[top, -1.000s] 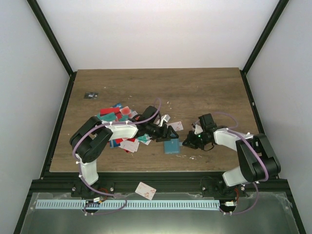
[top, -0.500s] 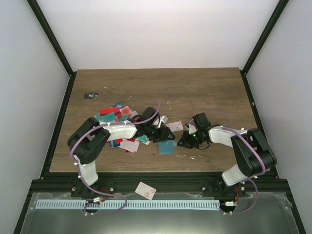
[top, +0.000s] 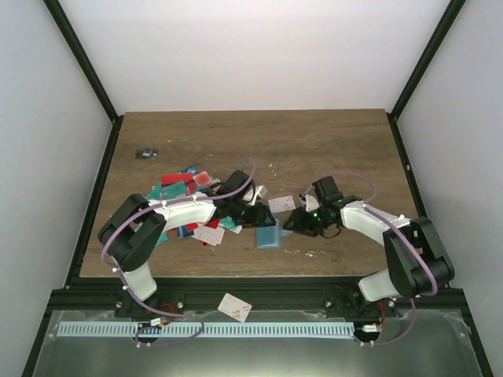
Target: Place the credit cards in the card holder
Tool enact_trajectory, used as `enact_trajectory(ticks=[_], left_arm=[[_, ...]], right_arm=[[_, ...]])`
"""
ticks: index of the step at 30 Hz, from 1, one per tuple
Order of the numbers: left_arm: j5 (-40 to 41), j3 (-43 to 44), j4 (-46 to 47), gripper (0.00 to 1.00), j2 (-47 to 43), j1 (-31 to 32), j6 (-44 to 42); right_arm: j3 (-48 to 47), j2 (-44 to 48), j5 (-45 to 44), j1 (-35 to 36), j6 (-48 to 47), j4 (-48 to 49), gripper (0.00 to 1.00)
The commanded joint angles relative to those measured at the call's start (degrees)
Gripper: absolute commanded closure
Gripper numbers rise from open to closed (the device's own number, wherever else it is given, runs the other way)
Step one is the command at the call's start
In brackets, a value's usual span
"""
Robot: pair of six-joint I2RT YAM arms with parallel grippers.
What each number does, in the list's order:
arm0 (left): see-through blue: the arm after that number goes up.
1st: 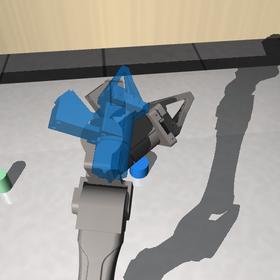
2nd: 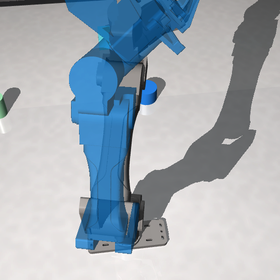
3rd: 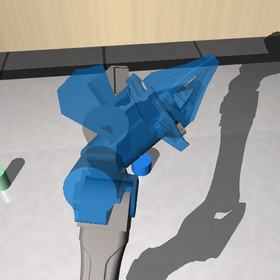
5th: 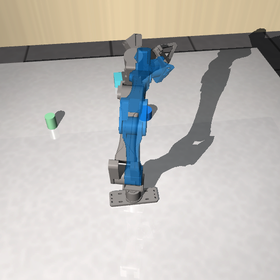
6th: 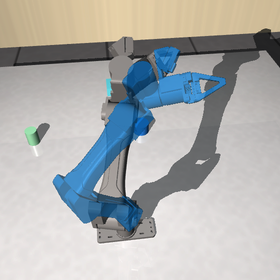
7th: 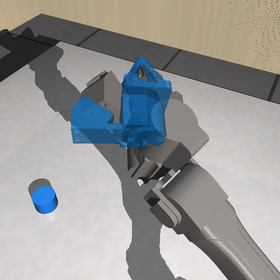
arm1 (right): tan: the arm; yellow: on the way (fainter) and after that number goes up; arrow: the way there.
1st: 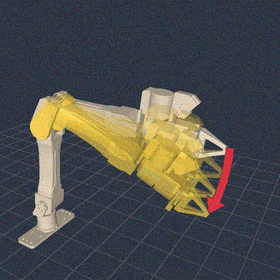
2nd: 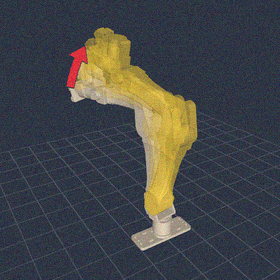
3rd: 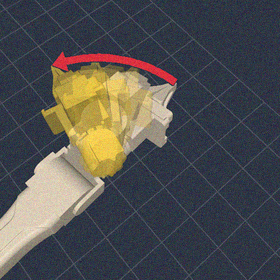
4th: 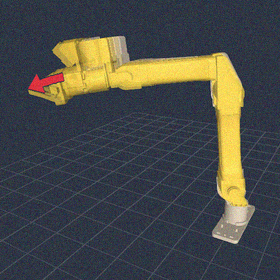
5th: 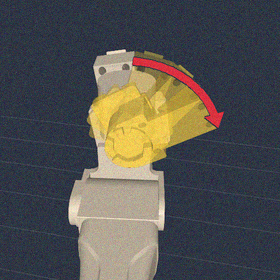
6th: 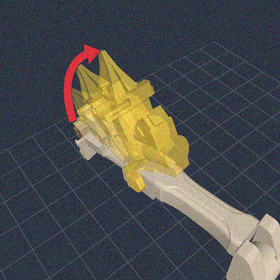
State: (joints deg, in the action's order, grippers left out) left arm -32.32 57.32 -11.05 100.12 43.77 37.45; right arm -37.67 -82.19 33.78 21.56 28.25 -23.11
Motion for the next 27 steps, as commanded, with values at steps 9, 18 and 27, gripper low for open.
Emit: enact_trajectory(ticks=[9,18,27], left_arm=[[0.9,1.5,0.8,0.7,2.9,-0.1,-0.2],[1.7,1.0,0.9,0.81,5.2,0.0,0.2],[1.9,0.9,0.9,0.85,6.2,0.0,0.0]], right_arm=[[-5.2,2.1,-3.6,0.4,-3.0,-5.8,0.65],[-5.1,1.2,-5.4,0.4,-3.4,-6.6,0.81],[-5.4,-0.8,-4.3,0.4,-3.5,-5.3,0.95]])
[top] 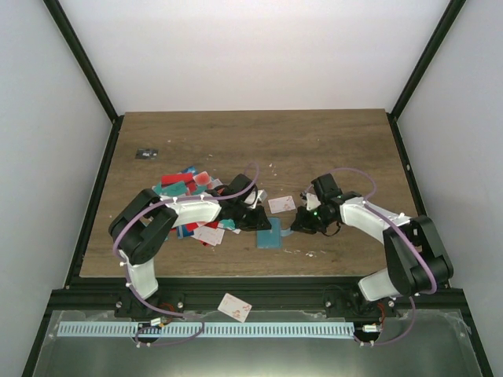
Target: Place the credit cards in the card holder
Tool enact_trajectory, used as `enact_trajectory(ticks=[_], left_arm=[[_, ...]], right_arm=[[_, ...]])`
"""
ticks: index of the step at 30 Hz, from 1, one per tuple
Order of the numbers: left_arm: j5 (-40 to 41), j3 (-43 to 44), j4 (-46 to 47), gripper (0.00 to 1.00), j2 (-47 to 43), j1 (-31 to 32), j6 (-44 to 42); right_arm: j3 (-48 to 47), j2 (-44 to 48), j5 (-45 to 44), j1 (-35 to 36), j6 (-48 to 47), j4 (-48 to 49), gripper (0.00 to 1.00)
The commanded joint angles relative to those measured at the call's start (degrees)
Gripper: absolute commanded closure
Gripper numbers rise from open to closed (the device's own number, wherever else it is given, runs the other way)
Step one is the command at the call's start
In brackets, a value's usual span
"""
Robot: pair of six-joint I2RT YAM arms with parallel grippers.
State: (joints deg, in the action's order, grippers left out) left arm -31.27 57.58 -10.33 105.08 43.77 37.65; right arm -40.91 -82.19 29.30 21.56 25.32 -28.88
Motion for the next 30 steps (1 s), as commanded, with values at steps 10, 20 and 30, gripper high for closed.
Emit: enact_trajectory(ticks=[10,20,30], left_arm=[[1.7,0.2,0.1,0.88,1.9,0.2,-0.1],[1.8,0.0,0.0,0.95,3.0,0.4,-0.6],[1.4,-1.3,1.7,0.96,3.5,0.4,-0.7]], right_arm=[[-2.8,-0.5,4.2,0.6,0.4,1.4,0.99],[-6.2,-4.3,6.4,4.8,2.9,3.0,0.99],[-9.0,-10.5,5.4,8.1,4.1,3.7,0.99]])
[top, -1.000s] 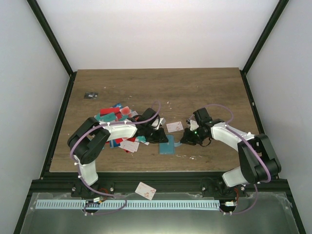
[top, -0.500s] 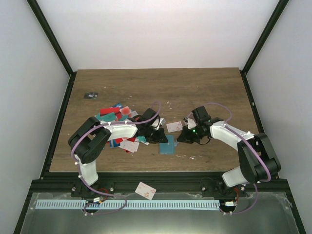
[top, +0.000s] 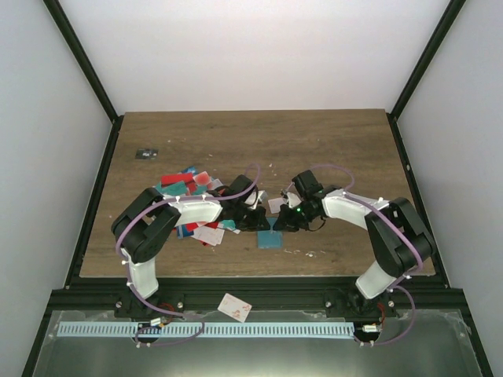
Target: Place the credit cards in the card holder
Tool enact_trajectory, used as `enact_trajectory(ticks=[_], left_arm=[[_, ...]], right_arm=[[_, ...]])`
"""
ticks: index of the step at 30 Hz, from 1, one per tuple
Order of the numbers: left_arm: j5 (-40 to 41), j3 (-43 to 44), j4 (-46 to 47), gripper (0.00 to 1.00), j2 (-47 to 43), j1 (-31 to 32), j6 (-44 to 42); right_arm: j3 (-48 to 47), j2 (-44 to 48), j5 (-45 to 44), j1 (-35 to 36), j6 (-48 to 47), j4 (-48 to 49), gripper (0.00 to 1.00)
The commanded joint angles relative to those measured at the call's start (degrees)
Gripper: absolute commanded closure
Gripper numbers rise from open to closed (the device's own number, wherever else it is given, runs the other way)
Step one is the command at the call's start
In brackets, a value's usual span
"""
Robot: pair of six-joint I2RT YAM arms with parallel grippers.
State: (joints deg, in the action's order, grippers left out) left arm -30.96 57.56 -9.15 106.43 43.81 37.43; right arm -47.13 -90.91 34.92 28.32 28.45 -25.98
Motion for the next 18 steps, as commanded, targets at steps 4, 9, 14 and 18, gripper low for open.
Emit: enact_trajectory(ticks=[4,9,14,18], left_arm=[[0.9,-1.6,1.2,0.96,2.3,0.3,-0.3],[0.6,-1.9,1.5,0.96,2.2,0.3,-0.3],[0.6,-2.1,1.7,0.96,2.2,0.3,-0.5],[0.6,-2.1,1.7,0.96,2.2,0.4,-0.6]], right_arm=[[-3.4,-3.2,-1.2,1.8,1.3,0.3,0.99],[-4.0,-4.1,-3.9,1.9,1.7,-1.4,0.99],[-4.8,-4.6,-7.0,2.3,1.8,-3.8,0.99],[-5.5,-4.6,-7.6,2.6,1.6,-5.4,0.99]])
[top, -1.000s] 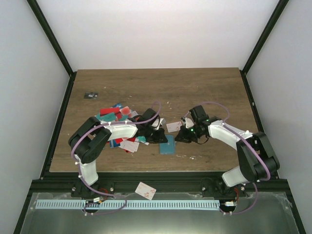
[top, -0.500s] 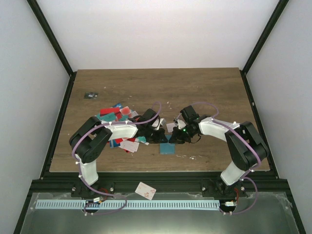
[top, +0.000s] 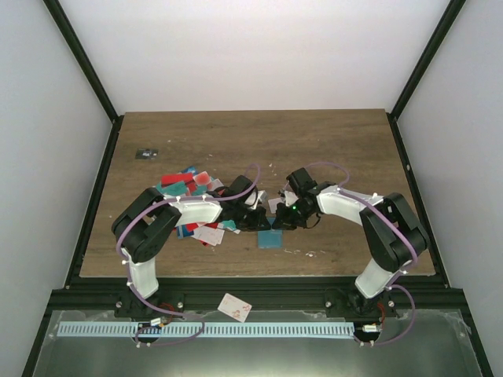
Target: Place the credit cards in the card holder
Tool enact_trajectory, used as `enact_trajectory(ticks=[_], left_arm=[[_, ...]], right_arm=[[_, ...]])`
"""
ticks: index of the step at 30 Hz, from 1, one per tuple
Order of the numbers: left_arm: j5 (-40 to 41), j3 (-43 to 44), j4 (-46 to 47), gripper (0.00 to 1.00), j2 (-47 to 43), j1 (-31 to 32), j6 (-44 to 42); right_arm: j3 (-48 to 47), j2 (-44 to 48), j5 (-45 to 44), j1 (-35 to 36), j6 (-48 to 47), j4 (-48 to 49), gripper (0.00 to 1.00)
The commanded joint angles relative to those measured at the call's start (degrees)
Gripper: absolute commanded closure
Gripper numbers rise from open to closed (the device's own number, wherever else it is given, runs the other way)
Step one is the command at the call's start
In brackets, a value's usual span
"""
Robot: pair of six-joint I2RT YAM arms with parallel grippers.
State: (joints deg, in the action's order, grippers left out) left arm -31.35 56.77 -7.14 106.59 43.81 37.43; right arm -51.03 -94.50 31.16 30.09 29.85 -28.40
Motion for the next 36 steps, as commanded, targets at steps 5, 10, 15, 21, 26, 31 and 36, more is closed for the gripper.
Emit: enact_trajectory(ticks=[5,10,15,21,26,31,36], left_arm=[[1.0,-1.4,-0.2,0.96,2.0,0.3,-0.8],[1.2,-1.6,-0.2,0.96,2.0,0.4,-0.7],[1.2,-1.8,0.0,0.96,1.9,0.4,-0.7],[1.4,-1.9,-0.1,0.96,1.9,0.3,-0.8],[1.3,-1.9,-0.1,0.96,1.9,0.4,-0.7],[1.1,-1.8,0.1,0.96,1.9,0.3,-0.8],[1.3,-1.9,-0.2,0.96,1.8,0.3,-0.9]], right_arm=[[-1.8,-1.6,-4.0,1.4,0.3,-3.6,0.99],[-1.6,-0.9,-5.2,1.6,0.6,-4.9,0.99],[-1.5,-0.5,-5.3,1.6,0.7,-5.2,0.99],[-1.1,-0.2,-5.1,1.7,1.2,-5.5,0.99],[-0.6,-0.1,-5.2,2.3,1.7,-5.5,0.99],[-1.1,-1.9,-6.0,4.2,2.3,-5.3,0.99],[-2.8,-1.8,-9.3,4.6,2.3,-8.1,0.99]])
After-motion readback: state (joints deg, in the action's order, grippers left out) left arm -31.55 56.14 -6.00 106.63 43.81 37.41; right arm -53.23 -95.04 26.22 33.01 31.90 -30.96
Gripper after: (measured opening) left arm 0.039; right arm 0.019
